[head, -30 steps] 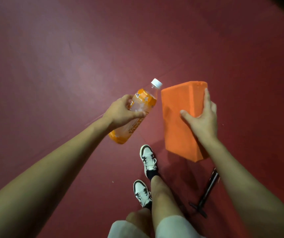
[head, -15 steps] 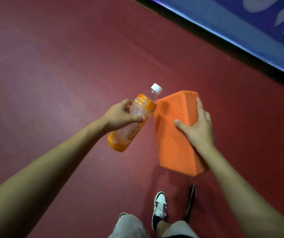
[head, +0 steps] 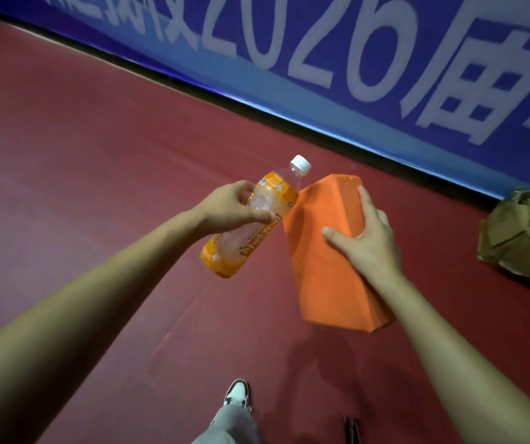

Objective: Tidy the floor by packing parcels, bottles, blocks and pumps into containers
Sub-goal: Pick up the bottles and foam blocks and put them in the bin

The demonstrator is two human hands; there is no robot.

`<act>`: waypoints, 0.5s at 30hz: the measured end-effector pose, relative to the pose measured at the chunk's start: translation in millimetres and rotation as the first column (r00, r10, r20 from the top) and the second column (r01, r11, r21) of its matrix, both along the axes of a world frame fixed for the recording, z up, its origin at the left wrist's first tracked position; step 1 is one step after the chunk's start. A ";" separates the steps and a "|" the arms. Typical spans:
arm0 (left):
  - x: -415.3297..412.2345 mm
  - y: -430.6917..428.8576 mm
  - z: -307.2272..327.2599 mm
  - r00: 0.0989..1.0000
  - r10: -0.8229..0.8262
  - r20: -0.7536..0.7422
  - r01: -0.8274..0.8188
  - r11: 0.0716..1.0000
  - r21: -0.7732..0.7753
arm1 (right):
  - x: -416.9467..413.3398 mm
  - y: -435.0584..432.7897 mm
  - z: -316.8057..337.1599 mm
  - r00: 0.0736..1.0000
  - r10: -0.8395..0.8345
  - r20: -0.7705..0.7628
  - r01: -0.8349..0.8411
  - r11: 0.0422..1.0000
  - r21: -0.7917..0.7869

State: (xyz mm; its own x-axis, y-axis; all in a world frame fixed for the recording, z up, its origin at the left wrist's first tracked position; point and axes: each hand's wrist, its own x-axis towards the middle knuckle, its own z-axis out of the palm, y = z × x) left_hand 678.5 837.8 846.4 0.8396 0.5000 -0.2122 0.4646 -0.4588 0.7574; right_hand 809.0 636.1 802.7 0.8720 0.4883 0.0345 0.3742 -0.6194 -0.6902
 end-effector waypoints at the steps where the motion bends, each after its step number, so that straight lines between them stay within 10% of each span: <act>1: 13.5 8.5 8.1 0.999 -0.031 0.014 0.031 1.000 0.006 | 8.4 5.4 7.5 0.999 -0.032 0.014 0.032 0.999 0.010; 15: 203.8 33.7 81.5 0.899 -0.427 0.098 0.425 0.904 0.043 | 117.5 -14.3 68.6 0.883 -0.464 0.074 0.448 0.878 0.168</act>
State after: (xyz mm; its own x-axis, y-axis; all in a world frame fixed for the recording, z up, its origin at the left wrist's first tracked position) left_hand 882.3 871.5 927.9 0.9899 0.0933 -0.1067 0.1415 -0.6109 0.7789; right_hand 926.5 621.8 871.3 0.9834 0.0204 0.1804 0.1517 -0.6381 -0.7549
